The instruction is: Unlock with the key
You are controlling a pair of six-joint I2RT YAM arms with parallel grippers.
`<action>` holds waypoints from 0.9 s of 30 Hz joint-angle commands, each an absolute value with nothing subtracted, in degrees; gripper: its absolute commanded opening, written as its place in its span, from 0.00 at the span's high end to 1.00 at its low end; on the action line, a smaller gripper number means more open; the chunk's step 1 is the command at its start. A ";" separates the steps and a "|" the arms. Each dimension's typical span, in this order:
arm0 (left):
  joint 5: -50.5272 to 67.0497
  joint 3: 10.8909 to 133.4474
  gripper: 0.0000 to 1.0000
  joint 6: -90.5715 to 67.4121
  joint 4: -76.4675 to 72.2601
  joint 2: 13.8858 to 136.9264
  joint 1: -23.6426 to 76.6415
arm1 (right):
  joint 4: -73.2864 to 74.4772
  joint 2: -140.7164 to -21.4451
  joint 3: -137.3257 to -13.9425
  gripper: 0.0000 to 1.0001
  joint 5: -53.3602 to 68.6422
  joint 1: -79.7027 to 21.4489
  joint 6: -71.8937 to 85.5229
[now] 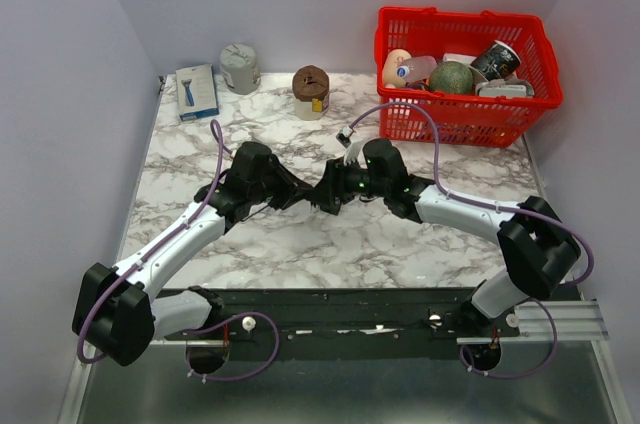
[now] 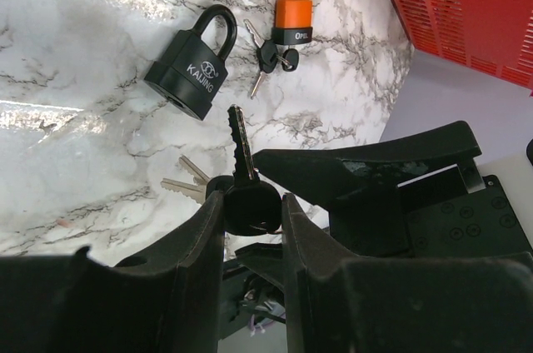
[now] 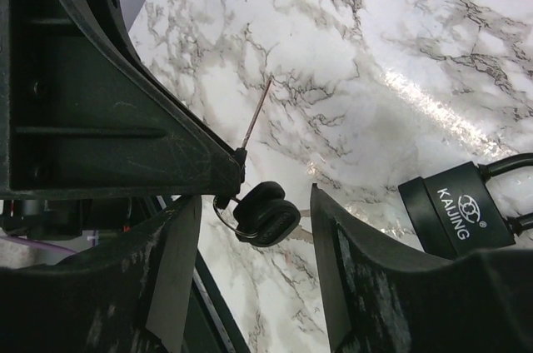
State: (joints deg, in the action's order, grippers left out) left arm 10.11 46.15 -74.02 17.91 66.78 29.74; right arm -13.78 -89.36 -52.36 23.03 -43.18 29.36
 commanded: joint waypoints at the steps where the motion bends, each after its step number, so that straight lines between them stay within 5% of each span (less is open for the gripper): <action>1: 11.86 46.23 0.95 -75.06 16.79 65.66 29.53 | -16.70 -90.17 -53.70 0.39 21.27 -43.68 30.76; 17: 12.92 46.76 0.95 -75.94 15.03 66.80 29.53 | -18.46 -94.74 -57.65 0.60 19.42 -43.68 35.33; 23: 13.27 45.61 0.93 -76.29 13.54 66.89 29.53 | -17.14 -96.24 -58.62 0.86 19.43 -43.68 35.68; 27: 12.92 45.97 0.81 -74.62 13.36 66.71 29.53 | -16.70 -96.42 -58.01 0.99 18.81 -43.77 36.38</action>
State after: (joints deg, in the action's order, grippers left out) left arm 7.55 45.84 -74.78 16.38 67.29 28.25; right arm -14.76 -94.85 -56.25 21.78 -43.44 35.20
